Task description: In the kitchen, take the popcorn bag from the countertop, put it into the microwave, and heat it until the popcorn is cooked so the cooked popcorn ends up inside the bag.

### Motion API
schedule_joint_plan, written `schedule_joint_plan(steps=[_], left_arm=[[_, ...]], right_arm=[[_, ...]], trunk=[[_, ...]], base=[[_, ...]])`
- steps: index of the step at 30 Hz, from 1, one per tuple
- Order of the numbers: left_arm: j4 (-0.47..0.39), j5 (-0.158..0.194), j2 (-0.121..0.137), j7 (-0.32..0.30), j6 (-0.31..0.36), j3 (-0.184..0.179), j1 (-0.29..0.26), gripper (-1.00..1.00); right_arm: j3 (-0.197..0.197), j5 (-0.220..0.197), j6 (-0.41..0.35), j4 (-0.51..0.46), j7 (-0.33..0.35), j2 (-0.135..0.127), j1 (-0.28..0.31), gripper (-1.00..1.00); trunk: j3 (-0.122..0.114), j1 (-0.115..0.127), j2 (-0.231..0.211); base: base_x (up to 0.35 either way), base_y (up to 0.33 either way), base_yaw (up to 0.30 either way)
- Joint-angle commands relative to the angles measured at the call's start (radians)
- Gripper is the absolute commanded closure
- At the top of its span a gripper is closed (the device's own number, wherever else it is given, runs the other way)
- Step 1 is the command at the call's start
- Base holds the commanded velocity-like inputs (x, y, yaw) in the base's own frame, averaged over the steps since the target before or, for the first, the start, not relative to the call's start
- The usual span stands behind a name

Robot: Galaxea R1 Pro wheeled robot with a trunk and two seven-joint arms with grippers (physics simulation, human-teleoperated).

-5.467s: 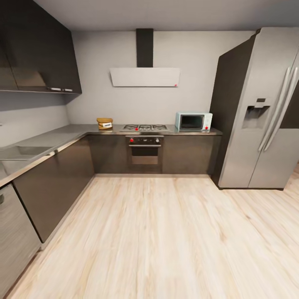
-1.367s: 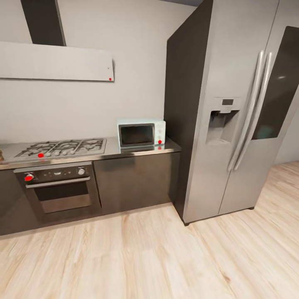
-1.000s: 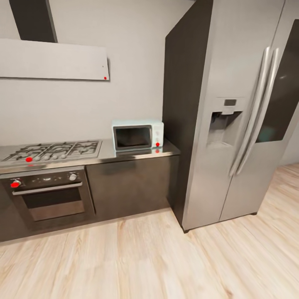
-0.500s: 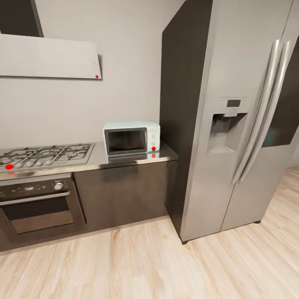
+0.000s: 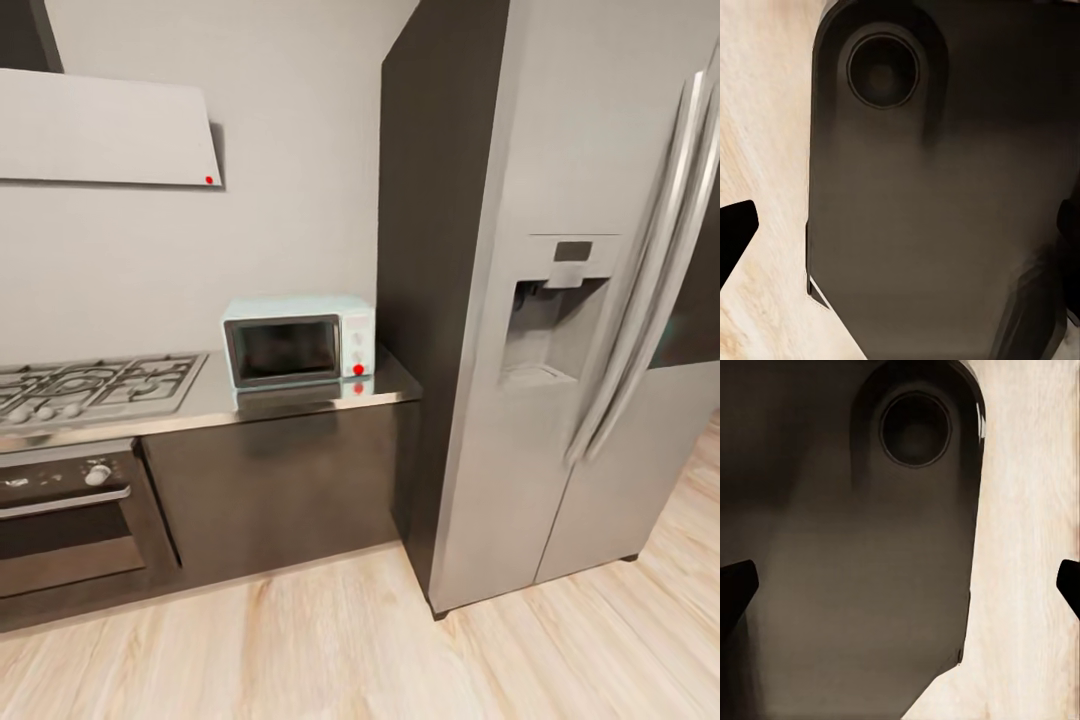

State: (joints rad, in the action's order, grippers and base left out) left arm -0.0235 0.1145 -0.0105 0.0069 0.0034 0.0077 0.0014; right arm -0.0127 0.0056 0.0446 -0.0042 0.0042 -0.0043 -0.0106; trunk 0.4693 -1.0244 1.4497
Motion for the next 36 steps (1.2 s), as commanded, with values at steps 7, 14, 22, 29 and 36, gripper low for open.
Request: schedule_joint_plan(steps=[7,14,22,29,36], left_arm=[[-0.001,0.009,0.0,0.001,-0.006,0.001,0.0,-1.0],[-0.002,0.008,0.0,0.001,-0.006,0.001,0.0,-1.0],[-0.002,0.008,0.0,0.001,-0.007,0.001,0.0,-1.0],[-0.003,0.008,0.0,0.001,-0.008,0.001,0.0,-1.0],[-0.003,0.007,0.0,-0.001,-0.008,0.001,0.0,-1.0]], right_arm=[[0.0,0.001,0.003,0.0,0.0,-0.003,0.0,-1.0],[0.0,0.001,0.003,0.0,0.0,-0.003,0.0,-1.0],[0.0,0.001,0.003,0.0,0.0,-0.005,0.0,-1.0],[0.001,0.0,0.003,0.0,0.0,-0.006,0.0,-1.0],[0.003,-0.003,0.003,0.0,0.001,-0.007,0.0,-1.0]], trunk=[[0.001,-0.001,0.0],[0.001,-0.001,0.0],[0.001,-0.001,0.0],[0.001,-0.001,0.0],[0.001,-0.001,0.0]], base=[[0.217,-0.081,0.14],[0.004,-0.001,0.268],[0.0,0.0,0.241],[0.0,0.0,0.211],[0.0,0.0,0.039]])
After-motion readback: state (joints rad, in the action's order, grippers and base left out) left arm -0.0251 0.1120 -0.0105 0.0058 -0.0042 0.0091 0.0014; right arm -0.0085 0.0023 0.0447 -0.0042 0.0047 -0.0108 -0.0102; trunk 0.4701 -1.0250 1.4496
